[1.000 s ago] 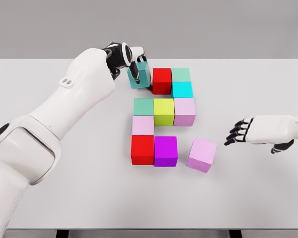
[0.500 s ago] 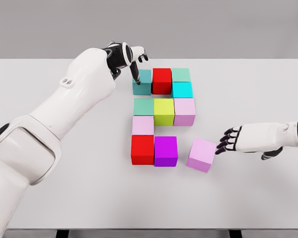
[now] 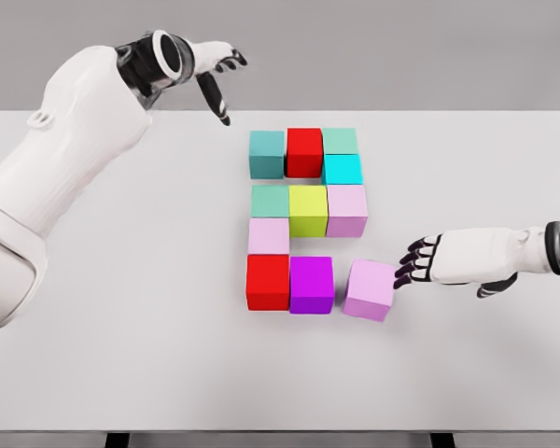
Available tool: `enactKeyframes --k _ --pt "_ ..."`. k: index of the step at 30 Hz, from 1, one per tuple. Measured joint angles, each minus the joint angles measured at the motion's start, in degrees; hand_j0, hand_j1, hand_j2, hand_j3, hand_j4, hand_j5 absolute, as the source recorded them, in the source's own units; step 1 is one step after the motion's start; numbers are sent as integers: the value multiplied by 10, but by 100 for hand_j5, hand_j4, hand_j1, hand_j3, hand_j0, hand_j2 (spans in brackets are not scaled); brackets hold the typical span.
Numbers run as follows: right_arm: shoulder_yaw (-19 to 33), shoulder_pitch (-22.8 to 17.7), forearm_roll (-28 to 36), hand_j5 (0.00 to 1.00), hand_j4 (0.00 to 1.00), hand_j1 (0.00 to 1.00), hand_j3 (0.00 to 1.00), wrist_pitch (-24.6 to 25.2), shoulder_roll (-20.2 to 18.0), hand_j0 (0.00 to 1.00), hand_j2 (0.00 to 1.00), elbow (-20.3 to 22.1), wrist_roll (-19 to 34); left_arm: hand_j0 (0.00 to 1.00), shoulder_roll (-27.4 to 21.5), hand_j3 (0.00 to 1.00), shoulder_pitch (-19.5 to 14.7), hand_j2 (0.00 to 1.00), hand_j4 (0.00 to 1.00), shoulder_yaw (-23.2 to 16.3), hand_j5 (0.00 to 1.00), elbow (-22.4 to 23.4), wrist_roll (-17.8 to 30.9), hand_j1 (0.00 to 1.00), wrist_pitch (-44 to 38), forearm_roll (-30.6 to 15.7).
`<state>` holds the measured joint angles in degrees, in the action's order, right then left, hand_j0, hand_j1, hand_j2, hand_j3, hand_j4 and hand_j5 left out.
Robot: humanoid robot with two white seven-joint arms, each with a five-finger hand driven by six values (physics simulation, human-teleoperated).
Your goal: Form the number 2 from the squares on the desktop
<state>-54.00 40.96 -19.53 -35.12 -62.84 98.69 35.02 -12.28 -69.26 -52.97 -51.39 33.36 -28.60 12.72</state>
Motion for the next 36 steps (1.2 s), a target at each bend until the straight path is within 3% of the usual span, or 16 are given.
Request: enactKeyframes --k 4,7,9,12,21,36 --pt "0 2 1 100 100 100 100 0 3 100 100 0 0 100 -105 100 1 100 100 -38 100 -32 12 100 138 -68" --pt "0 5 1 100 100 100 100 0 6 100 100 0 0 100 -167 100 31 100 100 -55 100 -45 15 100 312 -83" --pt "0 6 2 100 100 100 100 0 8 100 100 0 0 100 -185 100 50 100 100 -60 100 -38 16 100 424 -86" --pt "0 7 2 100 100 100 100 0 10 100 100 0 0 100 -192 100 54 100 100 -64 100 -32 16 100 507 -89" --pt "0 13 4 100 100 100 100 0 16 100 100 0 0 100 -133 100 68 100 100 -66 100 60 17 100 554 -40" --pt "4 23 7 100 100 100 100 0 21 100 100 -5 0 100 -100 100 79 100 100 -66 100 74 17 100 556 -17"
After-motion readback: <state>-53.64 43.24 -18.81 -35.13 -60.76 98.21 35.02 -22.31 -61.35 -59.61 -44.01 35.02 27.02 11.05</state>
